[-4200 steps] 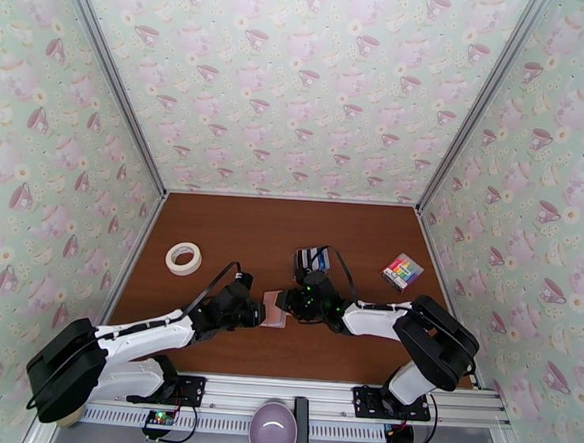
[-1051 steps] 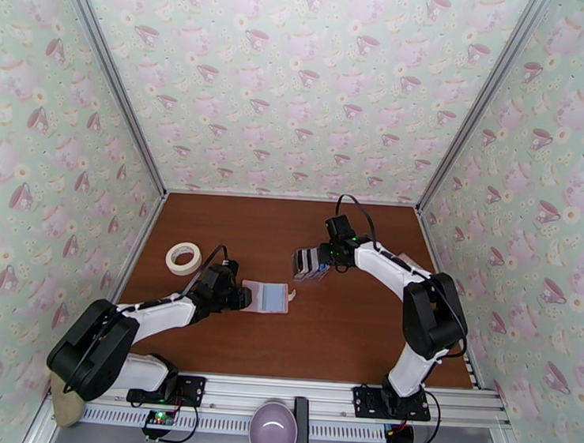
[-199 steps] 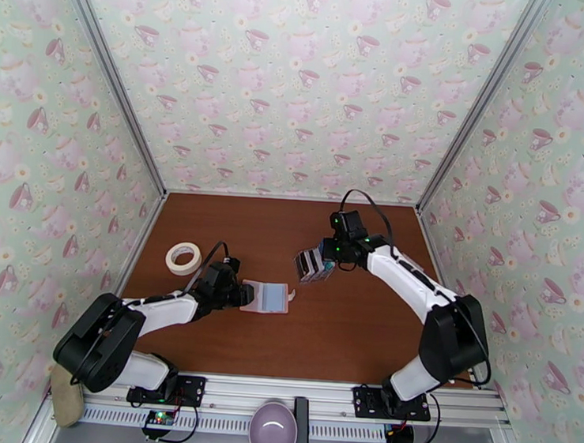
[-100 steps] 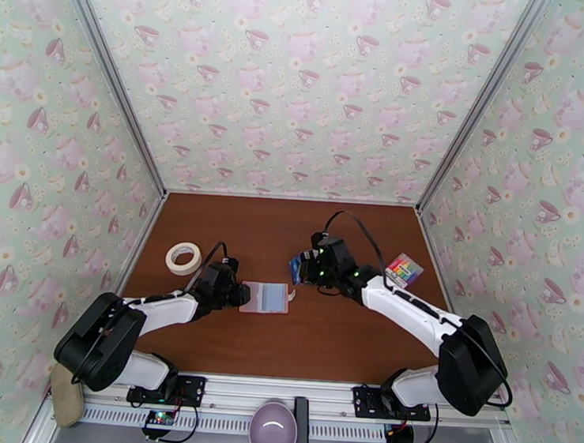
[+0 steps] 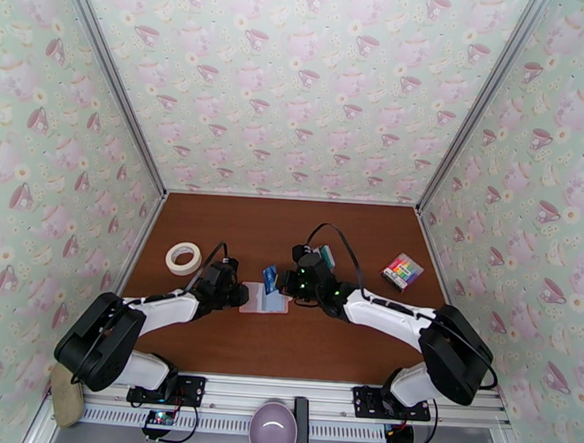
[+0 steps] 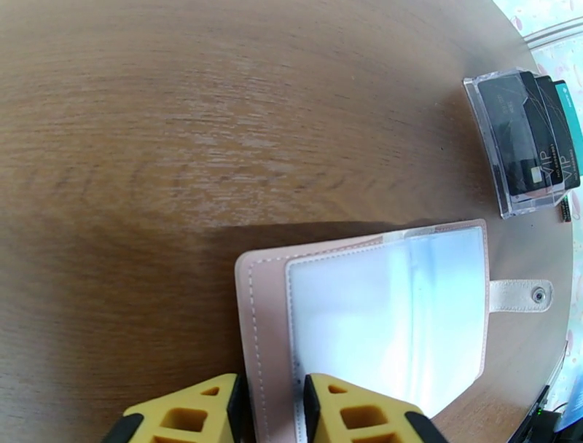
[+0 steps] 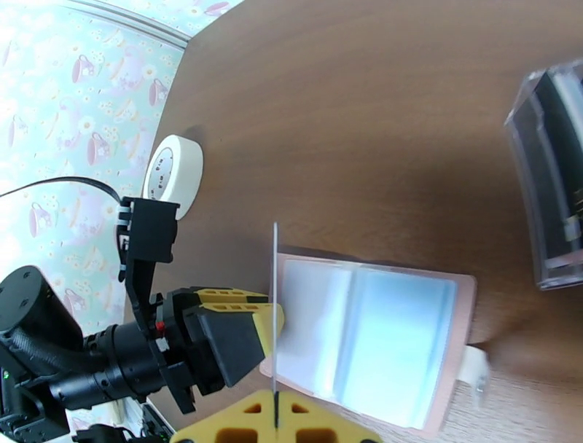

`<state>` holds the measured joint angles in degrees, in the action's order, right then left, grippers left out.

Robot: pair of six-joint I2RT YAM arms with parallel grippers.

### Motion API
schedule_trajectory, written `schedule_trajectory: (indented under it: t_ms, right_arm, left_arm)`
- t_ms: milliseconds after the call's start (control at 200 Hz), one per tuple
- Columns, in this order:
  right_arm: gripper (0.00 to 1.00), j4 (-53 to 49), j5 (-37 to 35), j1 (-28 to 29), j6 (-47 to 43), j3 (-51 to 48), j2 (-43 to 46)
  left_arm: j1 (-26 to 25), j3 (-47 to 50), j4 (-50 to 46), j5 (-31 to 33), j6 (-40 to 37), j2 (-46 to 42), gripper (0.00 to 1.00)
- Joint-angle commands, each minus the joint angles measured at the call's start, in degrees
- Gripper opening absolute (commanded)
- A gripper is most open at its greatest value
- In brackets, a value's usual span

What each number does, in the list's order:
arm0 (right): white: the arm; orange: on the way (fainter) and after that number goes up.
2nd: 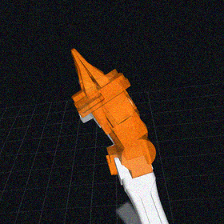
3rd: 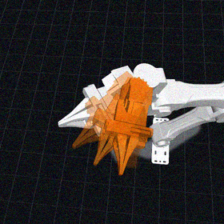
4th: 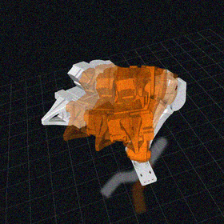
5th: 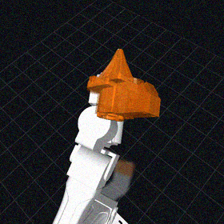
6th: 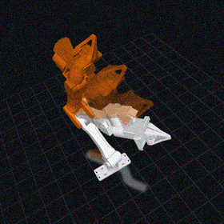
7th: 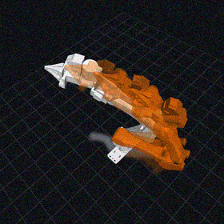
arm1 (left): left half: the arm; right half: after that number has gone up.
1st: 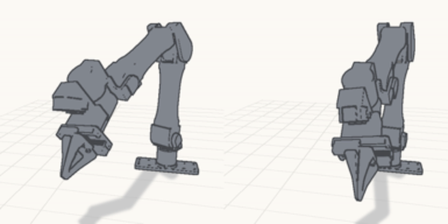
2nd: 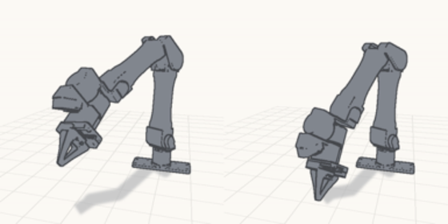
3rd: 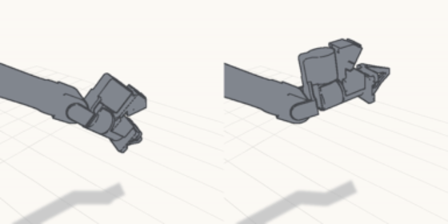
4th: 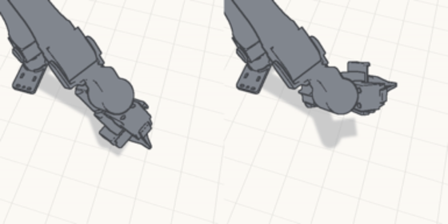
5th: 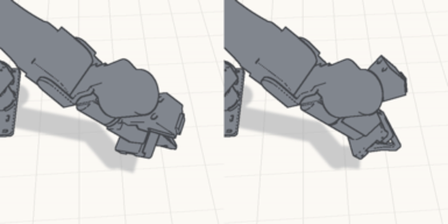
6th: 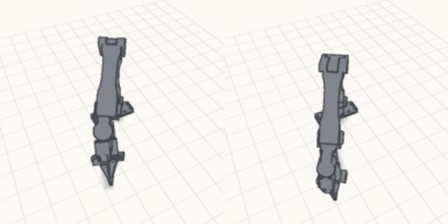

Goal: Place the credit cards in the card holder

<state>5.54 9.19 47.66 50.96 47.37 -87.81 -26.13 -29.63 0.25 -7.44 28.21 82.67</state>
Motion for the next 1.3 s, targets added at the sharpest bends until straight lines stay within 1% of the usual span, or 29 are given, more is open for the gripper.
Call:
schedule_trajectory:
  t_ms: [0, 255, 406, 611, 896, 1297]
  right_arm:
    - [0.0, 6.49, -1.75, 0.94, 3.39, -2.59, -1.38]
    - [0.0, 15.48, -1.63, 2.51, 5.71, -7.18, -4.79]
    - [0.0, 17.95, -2.59, 2.65, 6.14, -9.15, -5.85]
    - [0.0, 21.94, -2.34, 2.77, 7.35, -11.03, -7.89]
    - [0.0, 26.36, -2.26, 2.75, 9.12, -12.3, -10.62]
    - [0.0, 28.78, -2.07, 2.75, 10.12, -13.1, -12.95]
  left_arm:
    - [-0.71, -1.46, -2.95, 2.22, -1.07, 1.18, 0.29]
    - [-2.82, -2.76, -5.34, 5.95, -1.58, 1.83, 0.28]
    - [-3.64, -3.33, -6.09, 7.08, -1.66, 2.4, 0.24]
    - [-4.19, -3.73, -6.83, 8.3, -1.66, 2.92, 0.24]
    - [-4.45, -3.95, -6.54, 7.84, -1.45, 3.94, 0.23]
    - [-4.47, -3.95, -6.21, 7.0, -1.22, 4.24, 0.23]
